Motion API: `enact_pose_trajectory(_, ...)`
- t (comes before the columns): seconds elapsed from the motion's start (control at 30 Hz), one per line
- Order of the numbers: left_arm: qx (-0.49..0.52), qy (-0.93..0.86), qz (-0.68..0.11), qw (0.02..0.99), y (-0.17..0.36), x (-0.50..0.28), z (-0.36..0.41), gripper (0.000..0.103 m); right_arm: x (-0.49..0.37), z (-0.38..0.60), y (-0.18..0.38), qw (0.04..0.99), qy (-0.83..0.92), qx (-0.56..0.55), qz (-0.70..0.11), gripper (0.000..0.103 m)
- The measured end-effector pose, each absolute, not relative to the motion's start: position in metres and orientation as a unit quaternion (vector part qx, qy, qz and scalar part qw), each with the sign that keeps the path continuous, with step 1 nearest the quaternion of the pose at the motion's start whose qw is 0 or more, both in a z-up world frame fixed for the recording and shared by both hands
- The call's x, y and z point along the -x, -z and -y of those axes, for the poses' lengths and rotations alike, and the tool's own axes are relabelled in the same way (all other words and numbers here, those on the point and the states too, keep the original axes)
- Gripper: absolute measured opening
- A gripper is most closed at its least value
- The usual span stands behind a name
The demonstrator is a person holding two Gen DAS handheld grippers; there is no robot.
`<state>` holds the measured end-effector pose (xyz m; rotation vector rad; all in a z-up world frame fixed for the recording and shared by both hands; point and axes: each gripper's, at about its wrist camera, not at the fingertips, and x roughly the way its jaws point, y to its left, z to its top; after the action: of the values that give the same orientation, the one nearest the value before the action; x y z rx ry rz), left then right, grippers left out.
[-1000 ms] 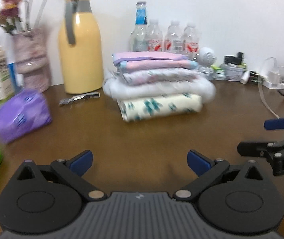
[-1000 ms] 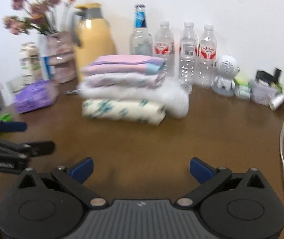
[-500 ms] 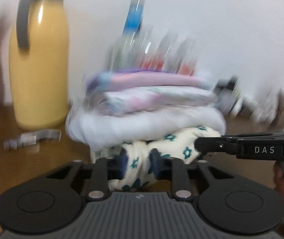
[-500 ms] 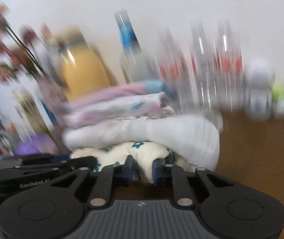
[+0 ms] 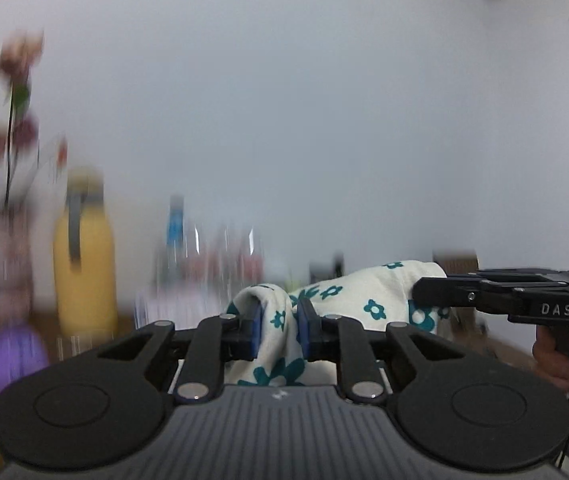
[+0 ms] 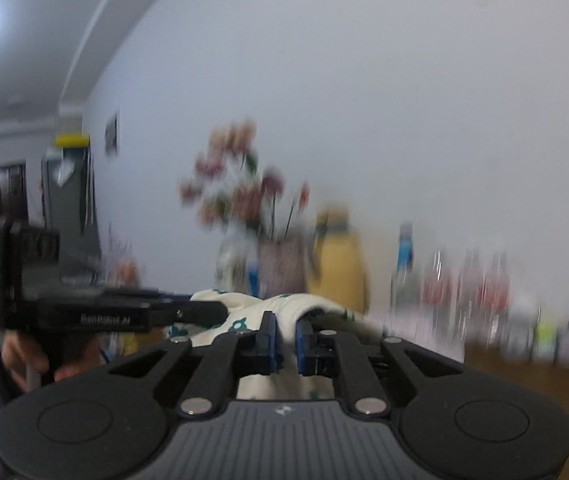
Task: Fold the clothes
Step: 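Reach both grippers to the cream flower-print shirt and pinch its edge, then lift the cream shirt off the stack with both grippers and carry it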
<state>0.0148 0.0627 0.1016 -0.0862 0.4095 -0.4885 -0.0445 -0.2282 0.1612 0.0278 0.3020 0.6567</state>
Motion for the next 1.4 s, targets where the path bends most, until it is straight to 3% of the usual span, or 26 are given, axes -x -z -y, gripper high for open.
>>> enact_pose_trajectory(0.1, 0.031, 0.235, -0.234, 0.943, -0.082, 0.028, -0.063, 0.021, 0.054, 0.219, -0.106, 0.928, -0.292, -0.005, -0.233, 0.011)
enact_pose_trajectory(0.17, 0.024, 0.231, -0.255, 0.939, -0.069, 0.057, -0.064, 0.03, 0.071, 0.219, -0.072, 0.922, -0.278, 0.0, -0.268, 0.018)
enact_pose_trajectory(0.2, 0.02, 0.229, -0.266, 0.936, -0.063, 0.071, -0.064, 0.037, 0.089, 0.223, -0.062, 0.923, -0.283, 0.01, -0.263, 0.017)
enact_pose_trajectory(0.27, 0.027, 0.237, -0.272, 0.932, -0.048, 0.101, -0.076, 0.061, 0.119, 0.231, -0.046, 0.919, -0.297, 0.02, -0.259, 0.051)
enact_pose_trajectory(0.3, 0.038, 0.246, -0.268, 0.931, -0.041, 0.117, -0.087, 0.084, 0.133, 0.235, -0.039, 0.916, -0.305, 0.025, -0.258, 0.057)
enact_pose_trajectory(0.33, 0.047, 0.253, -0.266, 0.929, -0.033, 0.132, -0.097, 0.09, 0.139, 0.238, -0.031, 0.913, -0.307, 0.023, -0.268, 0.06)
enact_pose_trajectory(0.43, 0.016, 0.239, -0.303, 0.922, -0.015, 0.136, -0.089, 0.09, 0.142, 0.234, -0.01, 0.908, -0.295, 0.027, -0.297, 0.058)
enact_pose_trajectory(0.47, 0.006, 0.239, -0.316, 0.918, -0.011, 0.134, -0.084, 0.09, 0.141, 0.231, -0.004, 0.908, -0.287, 0.032, -0.305, 0.044)
enact_pose_trajectory(0.5, -0.001, 0.234, -0.333, 0.913, -0.006, 0.136, -0.081, 0.08, 0.142, 0.229, -0.001, 0.907, -0.286, 0.036, -0.306, 0.031)
enact_pose_trajectory(0.53, -0.013, 0.229, -0.337, 0.913, -0.003, 0.135, -0.077, 0.056, 0.142, 0.226, 0.0, 0.907, -0.286, 0.039, -0.306, 0.006)
enact_pose_trajectory(0.57, -0.024, 0.224, -0.341, 0.912, 0.001, 0.135, -0.072, 0.042, 0.143, 0.224, 0.001, 0.907, -0.287, 0.043, -0.306, 0.006)
enact_pose_trajectory(0.6, -0.027, 0.227, -0.339, 0.912, -0.003, 0.133, -0.071, 0.009, 0.143, 0.222, 0.002, 0.907, -0.287, 0.047, -0.306, 0.006)
enact_pose_trajectory(0.63, -0.03, 0.23, -0.337, 0.913, -0.007, 0.132, -0.069, 0.007, 0.146, 0.219, -0.009, 0.91, -0.294, 0.052, -0.288, 0.005)
enact_pose_trajectory(0.67, -0.031, 0.234, -0.332, 0.913, -0.013, 0.131, -0.067, 0.007, 0.15, 0.218, -0.036, 0.92, -0.298, 0.052, -0.25, 0.004)
enact_pose_trajectory(0.73, -0.019, 0.252, -0.25, 0.935, -0.075, 0.139, -0.075, 0.006, 0.165, 0.221, -0.101, 0.941, -0.297, 0.053, -0.151, 0.004)
enact_pose_trajectory(0.87, 0.002, 0.289, -0.048, 0.956, -0.226, 0.181, -0.095, 0.006, 0.23, 0.231, -0.249, 0.957, -0.263, 0.085, 0.083, 0.004)
enact_pose_trajectory(0.93, 0.0, 0.291, 0.038, 0.956, -0.287, 0.205, -0.096, 0.006, 0.255, 0.228, -0.297, 0.951, -0.245, 0.105, 0.16, 0.004)
enact_pose_trajectory(1.0, -0.009, 0.275, 0.086, 0.958, -0.328, 0.218, -0.091, 0.006, 0.26, 0.224, -0.324, 0.95, -0.226, 0.112, 0.185, 0.004)
enact_pose_trajectory(1.17, -0.022, 0.24, 0.071, 0.968, -0.346, 0.182, -0.072, 0.006, 0.19, 0.223, -0.332, 0.966, -0.193, 0.104, 0.136, 0.004)
enact_pose_trajectory(1.3, -0.008, 0.212, -0.003, 0.977, -0.324, 0.087, -0.041, 0.007, 0.05, 0.223, -0.31, 0.986, -0.146, 0.078, 0.022, 0.005)
enact_pose_trajectory(1.37, -0.002, 0.194, -0.062, 0.979, -0.299, 0.018, -0.012, 0.013, -0.028, 0.217, -0.279, 0.986, -0.115, 0.091, -0.077, 0.011)
enact_pose_trajectory(1.4, -0.008, 0.17, -0.1, 0.98, -0.278, -0.006, -0.007, 0.032, -0.068, 0.214, -0.262, 0.982, -0.099, 0.099, -0.129, 0.013)
